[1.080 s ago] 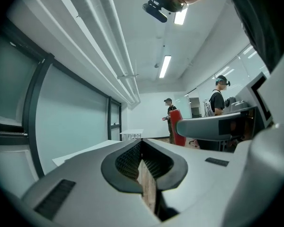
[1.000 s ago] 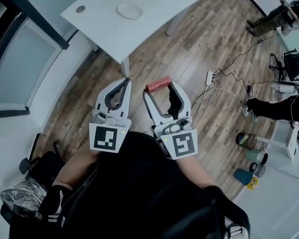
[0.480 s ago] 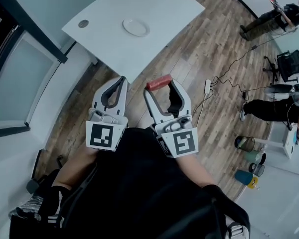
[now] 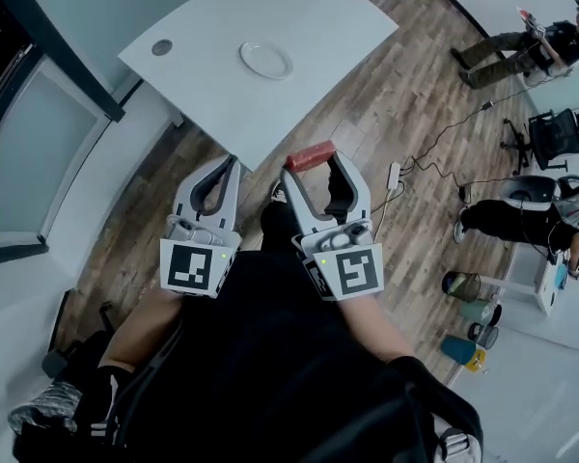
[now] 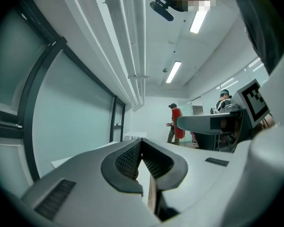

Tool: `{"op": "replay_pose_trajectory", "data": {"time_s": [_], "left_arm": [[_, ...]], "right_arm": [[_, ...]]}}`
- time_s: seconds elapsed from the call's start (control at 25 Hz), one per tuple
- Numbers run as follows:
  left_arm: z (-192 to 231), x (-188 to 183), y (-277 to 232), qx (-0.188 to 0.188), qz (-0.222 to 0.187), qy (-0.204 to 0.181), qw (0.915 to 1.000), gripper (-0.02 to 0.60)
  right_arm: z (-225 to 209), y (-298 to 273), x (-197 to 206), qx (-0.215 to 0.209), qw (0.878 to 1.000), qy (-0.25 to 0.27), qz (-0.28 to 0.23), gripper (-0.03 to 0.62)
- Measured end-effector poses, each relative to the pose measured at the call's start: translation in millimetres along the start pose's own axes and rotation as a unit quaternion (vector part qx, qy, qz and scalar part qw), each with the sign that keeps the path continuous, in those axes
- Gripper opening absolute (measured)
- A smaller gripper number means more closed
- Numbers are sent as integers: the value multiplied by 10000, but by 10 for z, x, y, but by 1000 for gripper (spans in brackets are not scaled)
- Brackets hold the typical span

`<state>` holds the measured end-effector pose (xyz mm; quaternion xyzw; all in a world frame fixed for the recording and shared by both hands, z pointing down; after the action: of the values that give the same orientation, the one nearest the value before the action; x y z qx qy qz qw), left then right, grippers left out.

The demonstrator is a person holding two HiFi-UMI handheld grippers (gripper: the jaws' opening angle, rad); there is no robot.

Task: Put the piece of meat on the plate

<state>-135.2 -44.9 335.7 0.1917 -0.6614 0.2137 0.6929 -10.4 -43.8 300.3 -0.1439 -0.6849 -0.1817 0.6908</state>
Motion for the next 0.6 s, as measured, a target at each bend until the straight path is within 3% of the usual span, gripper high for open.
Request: {"op": "replay_pose_trajectory", "data": {"time_s": [0.28, 0.6], "left_arm": [[180, 34, -304, -207, 70, -18, 9998, 3], [422, 49, -1024, -392, 277, -120, 9988, 3]], "right_arm": [[-204, -337, 102, -254, 9996, -31, -71, 276], [-665, -1020, 215, -598, 9980, -218, -20, 276]]}}
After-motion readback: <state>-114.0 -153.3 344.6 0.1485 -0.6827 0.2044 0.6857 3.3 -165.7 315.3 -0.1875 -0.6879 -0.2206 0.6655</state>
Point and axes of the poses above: the fingertips, and each gripper's own axes: y backward along the fingers, z to its left, x out of its underside, the point moved 3 cm from there along y, backward along the fingers, and after that the axes turned 4 degrees about x, right-handed, at the moved point
